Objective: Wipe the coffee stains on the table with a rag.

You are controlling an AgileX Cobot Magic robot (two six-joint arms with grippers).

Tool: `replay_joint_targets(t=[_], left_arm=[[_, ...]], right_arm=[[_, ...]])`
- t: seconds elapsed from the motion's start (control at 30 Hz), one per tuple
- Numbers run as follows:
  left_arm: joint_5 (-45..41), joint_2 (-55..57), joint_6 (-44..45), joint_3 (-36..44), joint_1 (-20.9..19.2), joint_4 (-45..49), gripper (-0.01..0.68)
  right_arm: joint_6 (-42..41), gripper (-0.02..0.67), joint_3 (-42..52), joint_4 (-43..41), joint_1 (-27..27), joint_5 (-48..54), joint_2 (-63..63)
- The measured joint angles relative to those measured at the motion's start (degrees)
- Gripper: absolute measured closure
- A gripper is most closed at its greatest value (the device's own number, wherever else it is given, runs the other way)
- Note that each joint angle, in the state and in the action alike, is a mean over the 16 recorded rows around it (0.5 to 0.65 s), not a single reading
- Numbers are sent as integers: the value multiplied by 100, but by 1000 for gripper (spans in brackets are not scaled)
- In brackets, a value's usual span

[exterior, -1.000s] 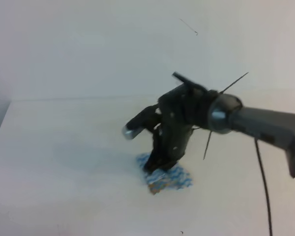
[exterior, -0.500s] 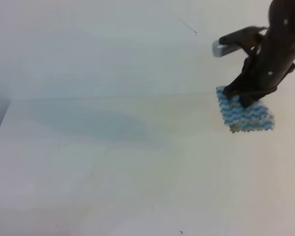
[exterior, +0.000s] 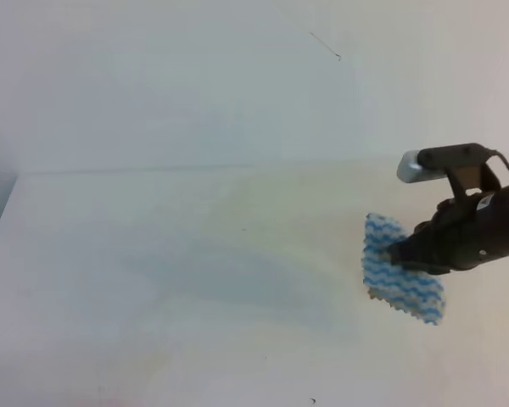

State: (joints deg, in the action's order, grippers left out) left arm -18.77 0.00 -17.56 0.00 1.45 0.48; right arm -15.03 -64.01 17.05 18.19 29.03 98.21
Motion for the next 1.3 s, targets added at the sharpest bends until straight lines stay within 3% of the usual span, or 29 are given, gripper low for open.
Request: replay_joint_targets(t=[0.13, 0.33, 0.87, 1.17, 1.3], left_arm=[[0, 0, 2, 0, 0, 0, 674], [0, 0, 2, 0, 0, 0, 674], [0, 0, -6, 0, 0, 0, 674], [0, 0, -5, 0, 0, 0, 674], [0, 0, -3, 0, 0, 0, 674]], right_arm=[[-349, 651, 387, 507, 40, -441, 214], [-550, 646, 265, 799, 64, -314, 765], [-2026, 642, -270, 2333, 66, 1400, 839], [-1945, 644, -294, 1793, 67, 932, 831], [-1791, 599, -293, 1310, 67, 616, 977]])
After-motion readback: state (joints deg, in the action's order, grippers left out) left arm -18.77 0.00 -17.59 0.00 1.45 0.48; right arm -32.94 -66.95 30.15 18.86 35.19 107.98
